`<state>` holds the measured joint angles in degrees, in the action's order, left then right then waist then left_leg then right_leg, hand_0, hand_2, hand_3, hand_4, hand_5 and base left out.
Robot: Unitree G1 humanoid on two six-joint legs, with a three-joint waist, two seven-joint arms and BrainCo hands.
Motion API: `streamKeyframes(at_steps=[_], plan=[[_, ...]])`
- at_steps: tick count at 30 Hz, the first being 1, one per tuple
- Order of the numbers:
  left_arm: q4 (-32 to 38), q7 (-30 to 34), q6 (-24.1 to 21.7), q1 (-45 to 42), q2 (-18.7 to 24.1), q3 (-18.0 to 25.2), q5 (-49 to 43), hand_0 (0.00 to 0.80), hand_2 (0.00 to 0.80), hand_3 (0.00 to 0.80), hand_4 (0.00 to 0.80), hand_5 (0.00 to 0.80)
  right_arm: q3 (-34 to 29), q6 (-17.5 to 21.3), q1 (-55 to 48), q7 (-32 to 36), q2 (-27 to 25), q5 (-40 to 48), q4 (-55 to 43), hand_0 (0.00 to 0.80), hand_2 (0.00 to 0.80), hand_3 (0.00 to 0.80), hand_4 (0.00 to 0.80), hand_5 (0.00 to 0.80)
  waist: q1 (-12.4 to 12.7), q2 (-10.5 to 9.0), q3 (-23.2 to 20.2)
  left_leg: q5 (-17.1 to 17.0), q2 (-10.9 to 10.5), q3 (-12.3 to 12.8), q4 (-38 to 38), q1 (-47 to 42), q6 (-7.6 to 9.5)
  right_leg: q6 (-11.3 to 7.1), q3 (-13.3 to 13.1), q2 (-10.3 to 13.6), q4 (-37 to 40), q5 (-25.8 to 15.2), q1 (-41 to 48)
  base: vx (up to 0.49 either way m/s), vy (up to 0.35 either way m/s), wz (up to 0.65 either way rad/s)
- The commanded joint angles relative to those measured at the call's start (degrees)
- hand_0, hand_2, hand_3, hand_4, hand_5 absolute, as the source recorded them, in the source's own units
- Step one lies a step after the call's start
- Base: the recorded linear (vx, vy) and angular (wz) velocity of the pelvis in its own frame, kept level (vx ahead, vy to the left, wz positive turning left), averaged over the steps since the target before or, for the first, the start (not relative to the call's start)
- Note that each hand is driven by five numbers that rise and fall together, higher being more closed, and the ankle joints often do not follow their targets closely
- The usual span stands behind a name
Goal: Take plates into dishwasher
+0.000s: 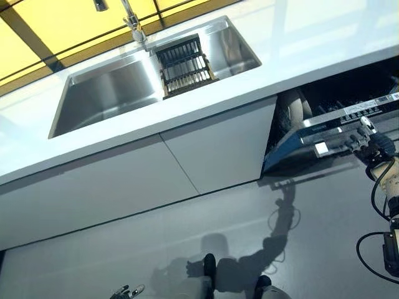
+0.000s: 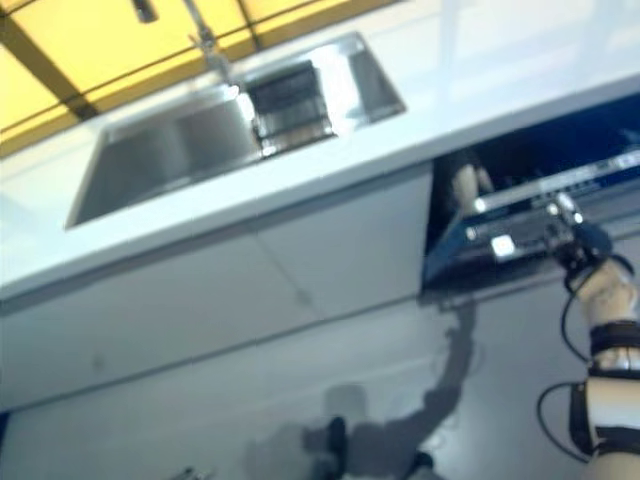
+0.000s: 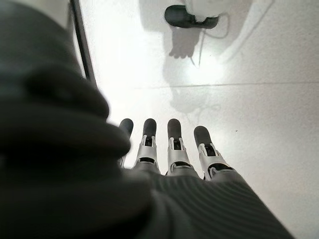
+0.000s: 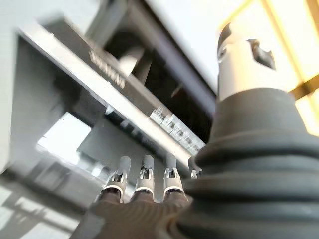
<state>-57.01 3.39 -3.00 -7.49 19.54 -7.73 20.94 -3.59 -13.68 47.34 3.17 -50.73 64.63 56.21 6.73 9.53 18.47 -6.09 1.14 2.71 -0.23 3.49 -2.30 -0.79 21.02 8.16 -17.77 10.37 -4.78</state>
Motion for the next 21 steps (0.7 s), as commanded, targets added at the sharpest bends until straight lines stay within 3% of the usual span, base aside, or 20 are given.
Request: streamKeyframes(at_steps=[1,11,17,21], plan=[[0.2,-0.5,-0.8,-0.4,4.0,0.1,-0.9,0.0,0.0,0.0,0.0,0.0,3.1,1.5,5.6,2.6,-2.6,-1.6,-1.3,0.0,0.0,0.0,0.0,0.0,1.8,-4.5,-2.1,11.8,-3.0,0.6,5.8,-3.1,2.72,3.1,-1.1,-3.4,7.8,0.1,5.5,0.001,0.013,0.06],[-1.1,-0.9,-1.3,0.1,4.2,1.5,-1.2,0.0,0.0,0.0,0.0,0.0,0.2,-1.3,-2.9,6.5,0.0,-6.2,1.7,0.0,0.0,0.0,0.0,0.0,1.1,-6.27,-4.5,11.1,-2.8,1.8,2.7,-5.2,3.29,1.75,-1.8,-4.2,13.5,-3.3,8.1,0.002,0.043,0.01],[-1.6,-1.3,-1.5,0.1,3.8,2.5,-1.4,0.0,0.0,0.0,0.0,0.0,-1.9,-2.0,-12.8,7.5,5.0,-9.6,0.4,0.0,0.0,0.0,0.0,0.0,0.3,-7.44,-7.7,9.4,-2.7,1.9,-2.3,-7.6,3.38,0.32,-3.0,-4.8,18.7,-6.2,10.2,0.015,0.065,-0.06],[-2.6,-0.6,-1.3,1.3,3.6,3.3,-1.9,0.0,0.0,0.0,0.0,0.0,-1.9,-1.6,-20.9,9.6,10.2,-17.6,-0.1,0.0,0.0,0.0,0.0,0.0,-0.6,-8.07,-9.9,8.8,-2.6,2.2,-4.8,-8.9,3.29,-0.6,-3.3,-5.4,22.7,-8.1,12.0,-0.01,0.079,0.0]])
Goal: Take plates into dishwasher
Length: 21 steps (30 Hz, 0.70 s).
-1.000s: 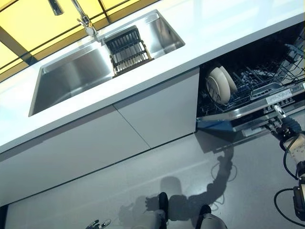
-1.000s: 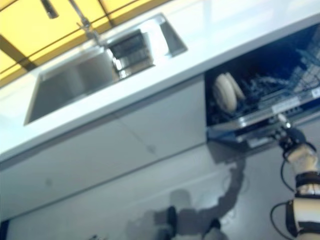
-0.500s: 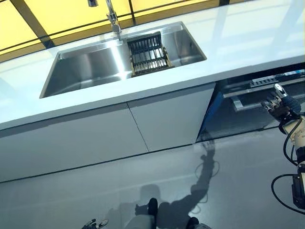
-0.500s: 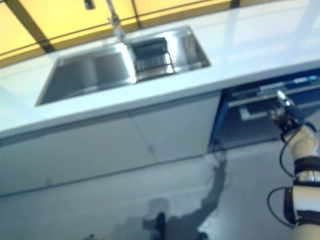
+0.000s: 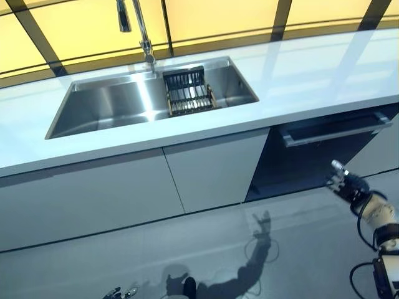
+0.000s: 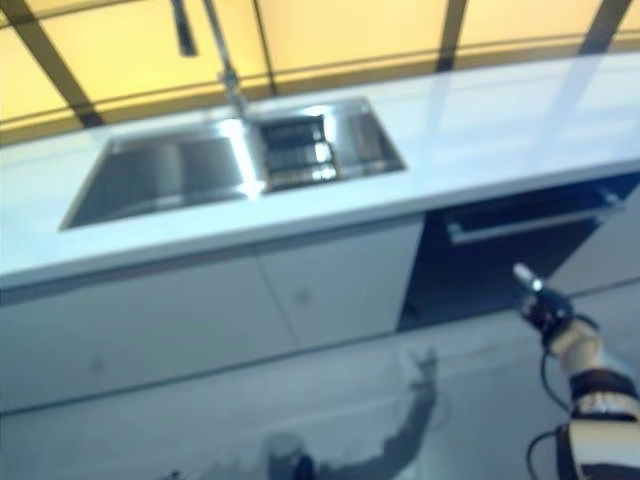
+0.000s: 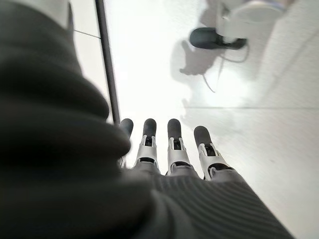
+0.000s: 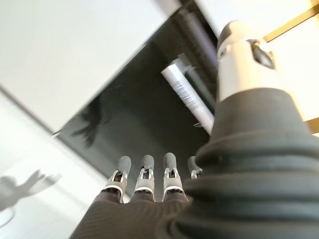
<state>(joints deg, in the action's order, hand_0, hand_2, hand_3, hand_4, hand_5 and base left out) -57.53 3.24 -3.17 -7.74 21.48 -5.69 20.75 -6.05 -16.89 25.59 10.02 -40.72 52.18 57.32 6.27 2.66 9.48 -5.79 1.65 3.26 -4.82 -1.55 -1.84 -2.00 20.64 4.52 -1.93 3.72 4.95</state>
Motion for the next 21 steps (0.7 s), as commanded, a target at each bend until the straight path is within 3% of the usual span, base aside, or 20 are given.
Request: streamKeyframes(at_steps=[1,5,10,18,21], plan=[[-2.6,-0.3,-1.0,2.0,1.5,1.3,-1.7,0.0,0.0,0.0,0.0,0.0,1.3,2.3,-1.0,2.9,1.8,-6.2,-1.6,0.0,0.0,0.0,0.0,0.0,-0.5,-1.33,-1.2,8.6,-3.1,1.7,-0.2,-3.9,2.89,0.48,-3.1,-1.8,6.9,-1.5,2.3,-0.023,0.07,0.06],[-3.6,0.7,0.1,3.0,1.1,1.0,-3.4,0.0,0.0,0.0,0.0,0.0,3.4,4.5,-7.8,4.1,6.1,-12.0,-2.8,0.0,0.0,0.0,0.0,0.0,-1.3,-1.75,-2.3,9.1,-3.0,2.3,-0.2,-4.5,3.26,0.16,-3.4,-1.7,6.9,-1.4,2.6,-0.026,0.069,0.01],[-5.1,1.0,3.9,4.5,0.9,-0.4,-7.7,0.0,0.0,0.0,0.0,0.0,5.4,4.5,-11.5,5.7,9.8,-15.9,-1.9,0.0,0.0,0.0,0.0,0.0,-1.8,-1.86,-3.2,10.0,-2.9,2.4,-0.2,-6.0,3.4,-0.16,-3.8,-1.9,6.9,-0.8,3.9,-0.004,0.062,0.01],[-7.2,-0.1,6.3,6.6,0.5,-3.7,-19.7,0.0,0.0,0.0,0.0,0.0,9.2,5.5,-17.1,4.8,18.4,-14.8,0.1,0.0,0.0,0.0,0.0,0.0,-2.4,-2.19,-4.4,10.3,-3.2,1.9,-0.2,-7.3,4.04,-0.41,-3.9,-1.8,5.7,0.1,4.7,-0.011,0.059,0.0],[-7.2,0.4,7.4,7.5,-0.6,-5.3,-18.9,0.0,0.0,0.0,0.0,0.0,10.0,6.8,-19.6,3.6,22.1,-14.1,2.7,0.0,0.0,0.0,0.0,0.0,-2.9,-2.03,-4.5,10.5,-3.4,1.6,-0.2,-7.6,4.3,-0.62,-4.0,-1.7,5.3,0.2,4.7,-0.039,0.066,0.01]])
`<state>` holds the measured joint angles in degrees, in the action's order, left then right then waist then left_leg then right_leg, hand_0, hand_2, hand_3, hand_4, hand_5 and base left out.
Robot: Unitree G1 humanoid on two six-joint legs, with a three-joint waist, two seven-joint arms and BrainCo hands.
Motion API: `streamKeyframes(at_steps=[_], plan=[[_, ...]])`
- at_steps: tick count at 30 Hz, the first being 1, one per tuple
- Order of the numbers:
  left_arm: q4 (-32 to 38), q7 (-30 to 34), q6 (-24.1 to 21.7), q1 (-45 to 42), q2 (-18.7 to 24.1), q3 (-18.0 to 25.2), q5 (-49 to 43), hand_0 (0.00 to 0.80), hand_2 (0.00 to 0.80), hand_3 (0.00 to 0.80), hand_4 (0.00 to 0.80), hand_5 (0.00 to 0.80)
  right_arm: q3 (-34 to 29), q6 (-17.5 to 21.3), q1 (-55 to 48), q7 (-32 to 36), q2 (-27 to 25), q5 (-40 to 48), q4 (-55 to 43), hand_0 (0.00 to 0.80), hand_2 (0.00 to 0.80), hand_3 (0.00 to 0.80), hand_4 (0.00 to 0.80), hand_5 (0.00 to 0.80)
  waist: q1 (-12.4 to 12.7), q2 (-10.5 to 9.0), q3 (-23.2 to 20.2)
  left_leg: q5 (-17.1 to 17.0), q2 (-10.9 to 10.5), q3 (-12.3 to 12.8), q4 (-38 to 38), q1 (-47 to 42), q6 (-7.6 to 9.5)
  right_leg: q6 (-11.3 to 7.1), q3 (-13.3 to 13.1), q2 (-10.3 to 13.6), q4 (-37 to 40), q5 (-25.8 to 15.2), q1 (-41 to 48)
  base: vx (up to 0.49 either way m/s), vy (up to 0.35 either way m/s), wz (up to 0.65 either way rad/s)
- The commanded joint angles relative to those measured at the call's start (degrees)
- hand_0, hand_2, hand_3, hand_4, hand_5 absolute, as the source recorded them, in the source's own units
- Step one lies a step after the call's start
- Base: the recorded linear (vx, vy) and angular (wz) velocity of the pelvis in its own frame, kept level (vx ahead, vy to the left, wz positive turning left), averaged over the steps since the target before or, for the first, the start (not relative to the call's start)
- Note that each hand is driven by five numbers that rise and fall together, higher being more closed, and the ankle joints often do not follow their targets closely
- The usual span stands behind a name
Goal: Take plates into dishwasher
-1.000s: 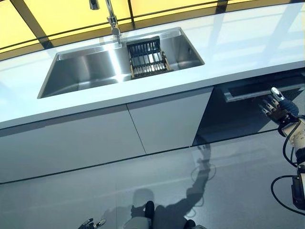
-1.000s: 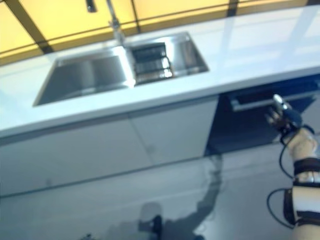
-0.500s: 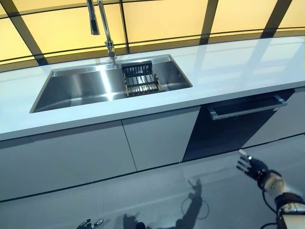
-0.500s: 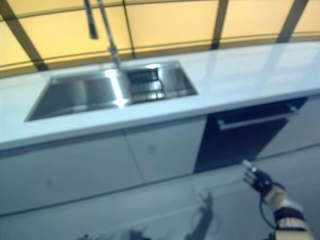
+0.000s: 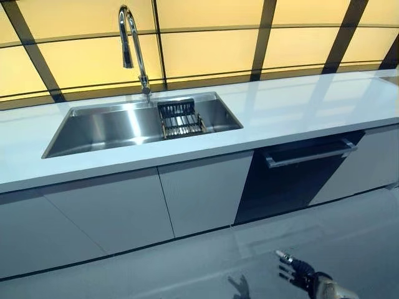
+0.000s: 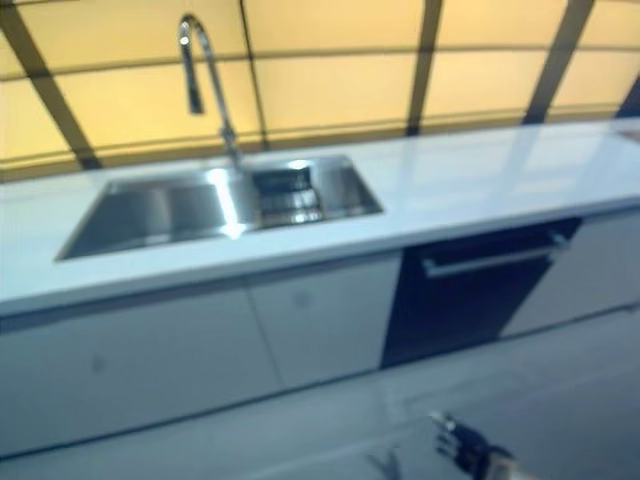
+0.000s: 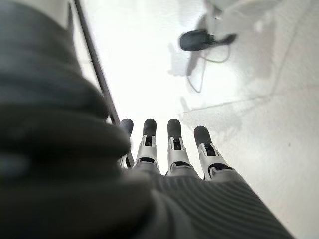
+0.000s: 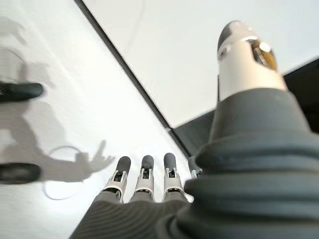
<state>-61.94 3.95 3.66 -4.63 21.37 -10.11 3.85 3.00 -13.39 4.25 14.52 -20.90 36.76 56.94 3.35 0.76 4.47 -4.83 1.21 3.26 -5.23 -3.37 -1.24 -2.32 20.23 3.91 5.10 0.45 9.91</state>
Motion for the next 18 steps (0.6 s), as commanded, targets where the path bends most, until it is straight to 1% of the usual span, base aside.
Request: streamKeyframes(at_steps=[1,3,7,14,16,18], plan=[[-3.1,-0.4,0.4,4.6,-0.8,-1.0,-1.5,0.0,0.0,0.0,0.0,0.0,1.1,3.4,1.2,-1.2,2.9,1.1,3.9,0.0,0.0,0.0,0.0,0.0,-0.1,-0.12,0.4,9.5,-3.0,1.6,0.2,-5.8,3.73,-0.37,-3.6,-1.1,-1.9,3.5,-0.2,-0.03,0.072,0.0],[-3.8,-0.8,0.5,5.0,-1.9,-1.1,0.9,0.0,0.0,0.0,0.0,0.0,1.3,3.1,0.2,-0.9,4.3,-1.1,6.4,0.0,0.0,0.0,0.0,0.0,-0.3,-0.12,0.4,9.6,-3.1,1.6,0.2,-6.1,3.86,-0.5,-3.5,-0.9,-2.0,3.5,0.0,-0.011,0.059,0.0],[-4.7,-1.2,-0.1,5.4,-3.4,-0.8,1.6,0.0,0.0,0.0,0.0,0.0,1.7,2.4,-1.1,-0.9,5.7,-4.2,10.0,0.0,0.0,0.0,0.0,0.0,-0.3,-0.31,0.4,9.6,-3.2,1.4,0.2,-6.1,4.09,-0.77,-3.4,-0.8,-2.0,3.2,-0.1,-0.004,0.048,-0.01],[-5.7,-1.3,-1.3,5.4,-5.7,-0.9,3.7,0.0,0.0,0.0,0.0,0.0,1.8,-0.1,-2.8,-1.1,7.5,-4.3,14.4,0.0,0.0,0.0,0.0,0.0,-0.1,-0.85,0.5,9.8,-3.5,1.0,0.2,-6.0,4.56,-1.27,-3.5,-0.7,-2.4,2.8,-0.5,-0.001,0.021,0.0],[-5.4,-1.4,-1.5,5.3,-6.0,-0.7,4.2,0.0,0.0,0.0,0.0,0.0,1.7,0.4,-2.9,-1.2,7.7,-4.9,14.5,0.0,0.0,0.0,0.0,0.0,-0.1,-1.07,0.5,9.5,-3.6,1.1,0.2,-5.6,4.82,-1.17,-3.1,-0.6,-2.2,2.3,-0.8,0.0,0.0,0.0],[-5.3,-1.8,-1.8,5.0,-6.1,-0.6,4.7,0.0,0.0,0.0,0.0,0.0,1.9,1.0,-2.8,-1.3,7.6,-5.9,14.4,0.0,0.0,0.0,0.0,0.0,0.1,-1.21,0.6,9.5,-3.6,1.1,0.2,-5.6,4.9,-1.22,-3.4,-0.7,-2.4,2.4,-1.0,0.0,0.0,0.0]])
